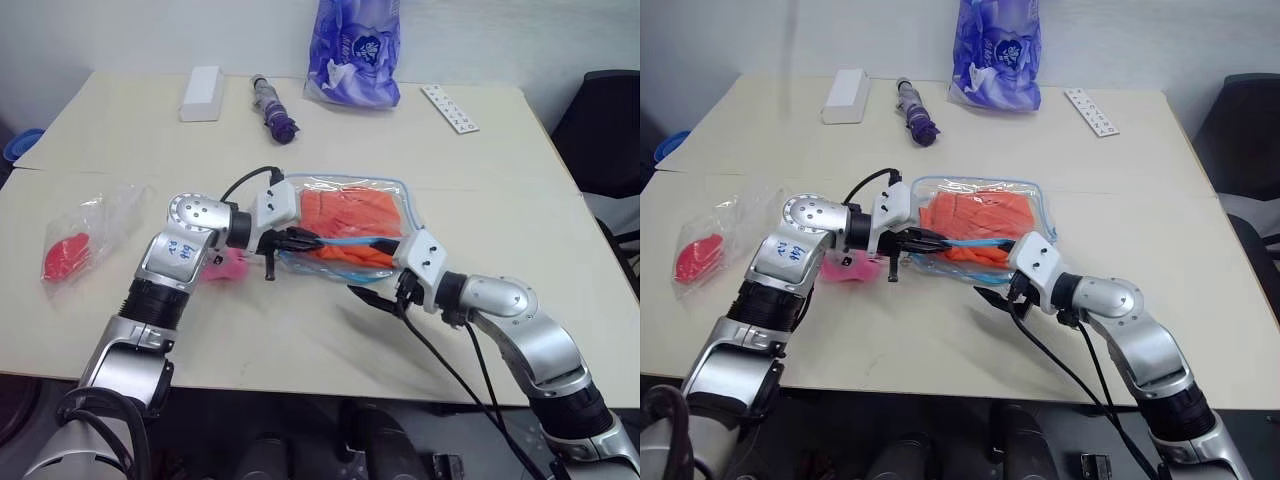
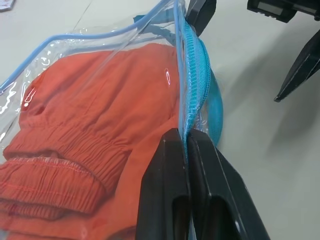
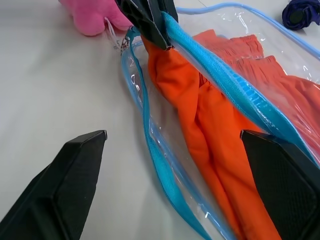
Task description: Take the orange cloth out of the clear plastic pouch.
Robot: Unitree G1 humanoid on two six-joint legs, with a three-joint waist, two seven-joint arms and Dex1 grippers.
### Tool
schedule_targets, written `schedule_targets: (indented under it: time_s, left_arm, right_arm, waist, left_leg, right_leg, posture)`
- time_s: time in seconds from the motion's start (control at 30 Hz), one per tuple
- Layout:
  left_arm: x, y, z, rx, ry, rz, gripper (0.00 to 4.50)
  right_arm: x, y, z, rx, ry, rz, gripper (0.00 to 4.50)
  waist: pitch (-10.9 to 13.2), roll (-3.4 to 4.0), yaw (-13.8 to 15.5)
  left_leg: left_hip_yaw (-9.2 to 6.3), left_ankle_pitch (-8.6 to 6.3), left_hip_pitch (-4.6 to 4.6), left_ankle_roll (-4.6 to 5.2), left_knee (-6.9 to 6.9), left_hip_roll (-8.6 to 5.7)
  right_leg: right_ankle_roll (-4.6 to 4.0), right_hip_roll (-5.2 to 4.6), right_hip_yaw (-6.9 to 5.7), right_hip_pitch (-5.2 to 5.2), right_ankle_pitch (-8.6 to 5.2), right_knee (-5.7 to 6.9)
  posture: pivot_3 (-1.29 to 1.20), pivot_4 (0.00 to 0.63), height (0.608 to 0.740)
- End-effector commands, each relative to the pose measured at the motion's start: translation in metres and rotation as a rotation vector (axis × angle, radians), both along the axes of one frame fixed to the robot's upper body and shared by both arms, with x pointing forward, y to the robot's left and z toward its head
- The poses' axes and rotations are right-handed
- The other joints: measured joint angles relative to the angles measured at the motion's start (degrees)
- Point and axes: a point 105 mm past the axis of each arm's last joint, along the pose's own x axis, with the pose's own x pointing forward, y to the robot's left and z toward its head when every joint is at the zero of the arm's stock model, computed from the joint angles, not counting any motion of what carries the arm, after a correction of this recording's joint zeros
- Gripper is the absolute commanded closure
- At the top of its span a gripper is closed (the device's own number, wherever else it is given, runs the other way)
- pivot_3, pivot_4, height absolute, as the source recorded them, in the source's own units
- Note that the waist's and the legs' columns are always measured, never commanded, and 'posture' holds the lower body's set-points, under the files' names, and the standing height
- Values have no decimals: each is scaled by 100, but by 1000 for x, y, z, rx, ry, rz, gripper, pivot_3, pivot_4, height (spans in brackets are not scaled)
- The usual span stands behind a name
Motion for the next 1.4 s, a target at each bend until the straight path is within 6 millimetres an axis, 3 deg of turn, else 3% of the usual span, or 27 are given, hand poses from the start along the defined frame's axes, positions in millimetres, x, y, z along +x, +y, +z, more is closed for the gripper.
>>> schedule_targets:
  time_s: [0.03, 0.1, 0.3, 0.43, 0.6, 0.77, 0.87, 1.07, 1.4]
  left_arm:
    - [-5, -3, 9, -9, -52, -24, 4500]
    - [-8, -3, 4, 20, -64, -42, 4500]
    - [-7, 2, -15, 144, -149, -52, 4500]
    - [-8, 2, -17, 144, -141, -69, 3564]
    - [-7, -3, -14, 119, -143, -73, 2007]
    - [-6, -4, -11, 93, -138, -67, 2007]
    - [-6, -7, -5, 52, -124, -64, 2593]
    - [-6, -8, -3, 40, -117, -70, 4465]
    - [-4, -10, 6, -14, -91, -23, 4465]
  right_arm:
    - [2, 2, 9, 15, -29, -5, 957]
    - [2, 3, 9, 12, -34, -4, 1621]
    - [-1, 4, 7, -1, -31, 3, 1621]
    - [-3, 3, 7, -7, -33, -2, 1667]
    - [-3, 1, 6, -14, -37, -13, 1667]
    - [-2, 1, 7, -19, -42, -14, 1667]
    - [-2, 1, 6, -23, -44, -13, 1667]
    - [0, 1, 6, -35, -48, -12, 1667]
    - [27, 5, 2, -23, -40, -67, 1667]
  waist:
    - [0, 0, 3]
    - [0, 0, -12]
    - [0, 0, -29]
    - [0, 0, -26]
    - [0, 0, -24]
    - [0, 0, -28]
    - [0, 0, -22]
    - [0, 0, -29]
    - [0, 0, -84]
  left_leg:
    - [0, 0, 0, 0, 0, 0]
    - [1, 0, 0, 0, 0, 0]
    - [1, 0, 1, -1, 0, 3]
    - [1, 0, 1, 0, 0, 2]
    - [2, 0, 1, 0, 0, 2]
    - [2, 0, 1, 0, -1, 1]
    - [2, 0, 1, 0, 0, 2]
    - [2, 0, 1, 0, -1, 2]
    - [1, 0, 1, 0, 0, 2]
  right_leg:
    - [0, 0, 0, 0, 0, 0]
    - [0, 2, 0, 0, 0, 0]
    - [0, 2, 0, 0, 0, 0]
    - [0, 2, 0, 0, 0, 0]
    - [0, 1, 0, 0, 0, 0]
    - [0, 2, 0, 0, 0, 0]
    - [0, 1, 0, 0, 0, 0]
    - [0, 2, 0, 0, 0, 1]
    - [0, 1, 0, 1, 0, 2]
  posture:
    - [0, 150, 740]
    - [0, 150, 740]
    - [0, 150, 740]
    - [0, 150, 740]
    - [0, 150, 740]
    - [0, 150, 740]
    - [0, 150, 740]
    - [0, 150, 740]
    - [0, 150, 740]
